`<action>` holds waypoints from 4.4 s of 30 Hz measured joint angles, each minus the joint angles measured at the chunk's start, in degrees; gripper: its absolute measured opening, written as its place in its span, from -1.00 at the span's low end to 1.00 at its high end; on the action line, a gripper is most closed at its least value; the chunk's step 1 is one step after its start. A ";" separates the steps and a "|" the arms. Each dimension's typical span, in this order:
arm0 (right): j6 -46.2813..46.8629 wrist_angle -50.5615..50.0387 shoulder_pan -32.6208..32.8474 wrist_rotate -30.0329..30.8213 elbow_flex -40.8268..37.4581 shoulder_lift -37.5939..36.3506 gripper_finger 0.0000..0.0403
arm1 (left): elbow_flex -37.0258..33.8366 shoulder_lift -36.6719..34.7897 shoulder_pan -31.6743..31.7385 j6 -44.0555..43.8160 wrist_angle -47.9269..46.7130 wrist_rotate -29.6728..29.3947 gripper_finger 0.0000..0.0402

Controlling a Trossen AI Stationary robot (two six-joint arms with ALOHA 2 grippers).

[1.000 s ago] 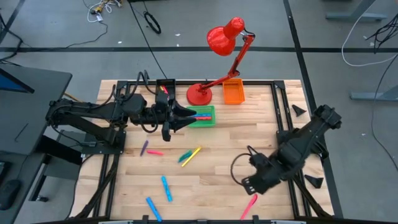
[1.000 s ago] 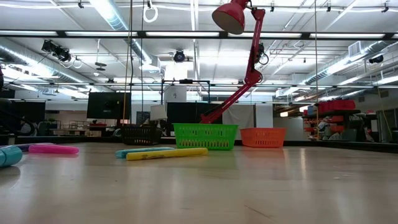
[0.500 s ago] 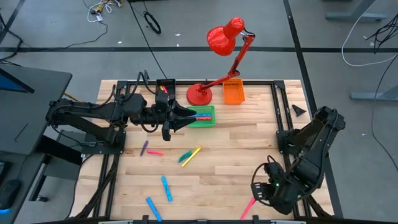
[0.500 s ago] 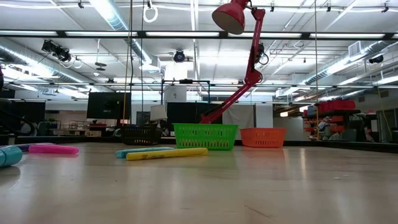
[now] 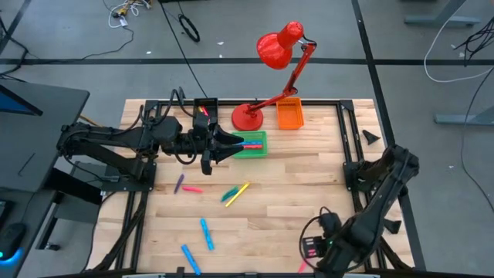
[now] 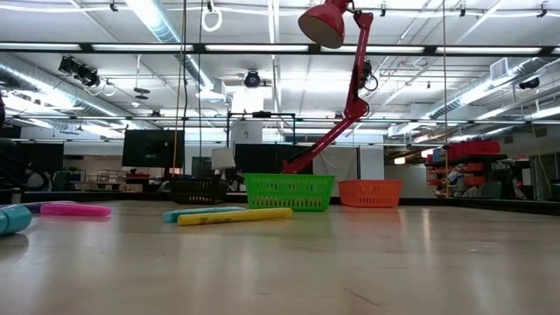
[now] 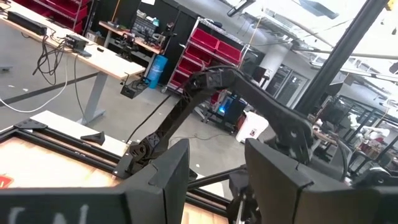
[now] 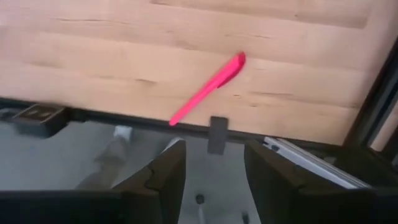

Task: Pick & Place Markers
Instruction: Put the pink pen into the black basket

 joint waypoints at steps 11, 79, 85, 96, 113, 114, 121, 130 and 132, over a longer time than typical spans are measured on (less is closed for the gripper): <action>1.61 5.86 0.07 -4.63 0.00 11.74 -0.18 | 0.00 0.00 0.00 -0.02 0.00 0.00 -0.19; 0.48 24.04 -3.96 -6.54 -1.66 24.98 -0.35 | 0.00 0.02 -0.02 0.02 -1.33 1.09 -0.19; 0.51 24.03 -4.02 -6.64 -1.70 25.02 -0.56 | 0.00 0.02 -0.02 0.00 -1.33 1.09 -0.19; 0.01 24.83 -4.04 -6.80 -1.79 25.09 -0.73 | 0.00 0.02 -0.02 -0.04 -1.27 1.09 -0.19; -1.26 23.26 -3.92 -5.39 -1.97 23.86 -0.81 | 0.00 0.02 -0.02 -0.11 -1.20 1.09 -0.19; -1.65 21.69 -3.93 -4.62 -2.09 23.43 -0.81 | 0.00 0.02 -0.02 -0.09 -1.20 1.09 -0.19; -3.45 13.93 -4.40 -0.38 -2.04 19.25 -0.81 | 0.00 0.02 -0.02 0.17 -1.20 1.09 -0.19; -12.84 4.58 -7.95 4.86 -1.99 14.36 -0.81 | 0.00 0.02 -0.02 2.38 -1.20 1.09 -0.19; -15.95 3.10 -9.24 5.68 -1.95 13.35 -0.81 | 0.00 0.02 -0.02 2.38 -1.20 1.08 -0.19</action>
